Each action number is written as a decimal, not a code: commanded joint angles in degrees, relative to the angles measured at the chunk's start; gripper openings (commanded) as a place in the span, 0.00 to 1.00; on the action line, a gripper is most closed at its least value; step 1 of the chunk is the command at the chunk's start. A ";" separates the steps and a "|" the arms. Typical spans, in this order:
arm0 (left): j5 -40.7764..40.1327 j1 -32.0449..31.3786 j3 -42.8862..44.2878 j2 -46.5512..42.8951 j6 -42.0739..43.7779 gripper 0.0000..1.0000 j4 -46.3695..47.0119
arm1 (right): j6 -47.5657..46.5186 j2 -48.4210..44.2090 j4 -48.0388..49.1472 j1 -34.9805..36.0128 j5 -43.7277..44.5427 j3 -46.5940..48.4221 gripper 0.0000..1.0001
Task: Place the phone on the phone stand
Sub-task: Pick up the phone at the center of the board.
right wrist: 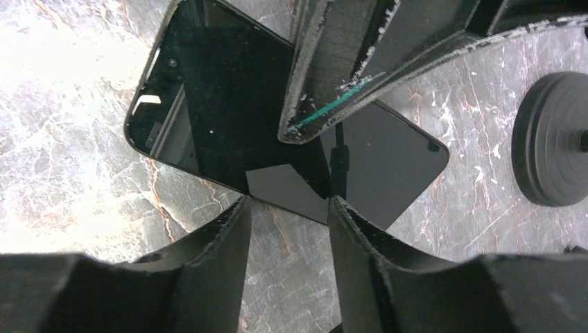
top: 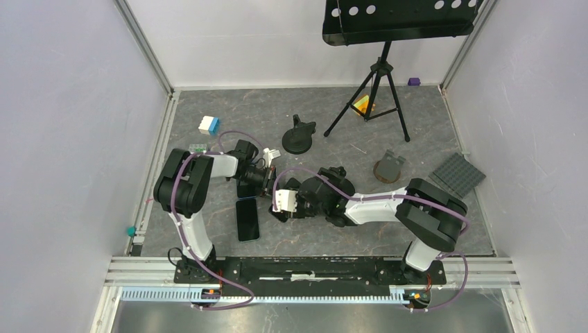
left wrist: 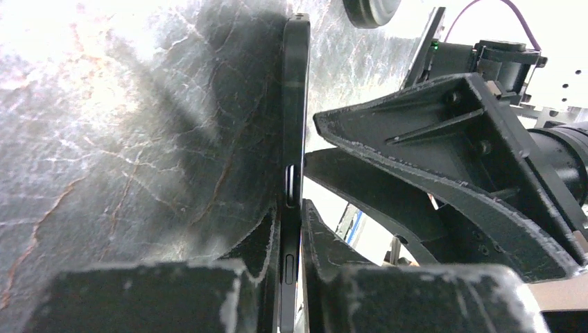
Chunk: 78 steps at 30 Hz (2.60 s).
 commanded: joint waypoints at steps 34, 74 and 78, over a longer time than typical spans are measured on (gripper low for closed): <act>1.44 -0.94 -12.49 -44.60 29.41 0.02 11.77 | -2.64 -26.29 -30.10 -13.24 -25.95 16.29 0.84; -3.69 -8.06 -14.30 -44.63 40.83 0.69 7.28 | -1.46 -18.23 -37.74 -15.74 -42.50 22.78 0.00; -6.85 -10.86 -9.87 -41.51 43.50 0.58 0.53 | -1.53 -17.97 -38.38 -15.74 -41.47 23.01 0.00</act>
